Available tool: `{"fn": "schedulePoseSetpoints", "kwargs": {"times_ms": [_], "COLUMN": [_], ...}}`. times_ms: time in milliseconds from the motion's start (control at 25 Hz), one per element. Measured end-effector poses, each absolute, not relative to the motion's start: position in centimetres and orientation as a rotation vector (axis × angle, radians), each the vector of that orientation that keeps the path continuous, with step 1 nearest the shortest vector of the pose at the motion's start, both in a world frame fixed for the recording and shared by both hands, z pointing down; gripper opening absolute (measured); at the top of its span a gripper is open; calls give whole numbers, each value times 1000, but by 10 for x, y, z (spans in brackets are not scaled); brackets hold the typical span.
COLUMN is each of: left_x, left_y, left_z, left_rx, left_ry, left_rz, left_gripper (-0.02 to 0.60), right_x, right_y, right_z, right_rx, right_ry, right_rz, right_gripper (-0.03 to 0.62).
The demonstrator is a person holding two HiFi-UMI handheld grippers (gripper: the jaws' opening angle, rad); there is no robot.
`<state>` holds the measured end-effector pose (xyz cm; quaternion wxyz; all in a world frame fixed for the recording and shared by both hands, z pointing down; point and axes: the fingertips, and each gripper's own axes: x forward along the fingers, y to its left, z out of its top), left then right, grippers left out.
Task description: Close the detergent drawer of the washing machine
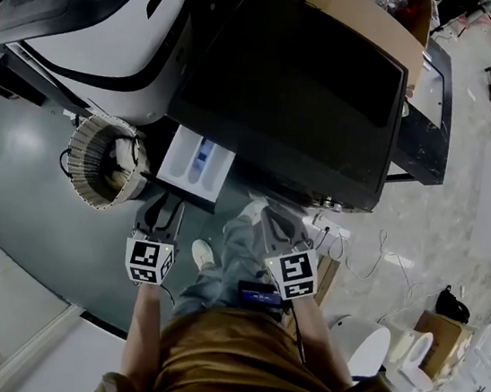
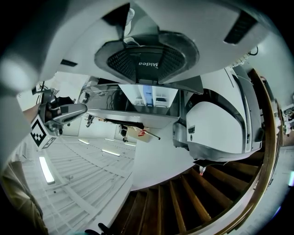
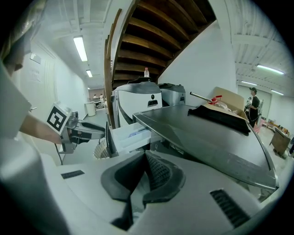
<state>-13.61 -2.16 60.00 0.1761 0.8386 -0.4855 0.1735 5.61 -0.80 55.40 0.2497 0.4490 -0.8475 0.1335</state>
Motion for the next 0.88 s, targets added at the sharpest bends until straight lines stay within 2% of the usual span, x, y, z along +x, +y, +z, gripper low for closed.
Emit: {"fn": "schedulePoseSetpoints", "kwargs": {"times_ms": [880], "left_x": [-133], "left_y": [-34], "left_z": [600], "left_rx": [2387], "left_ry": [-1351], "left_rz": [482], "left_gripper": [156], "right_x": [69], "right_y": [-19], "right_z": [549], "right_rx": [1271], "right_ry": [-2301], "right_rz": [382], "right_gripper": [12]}}
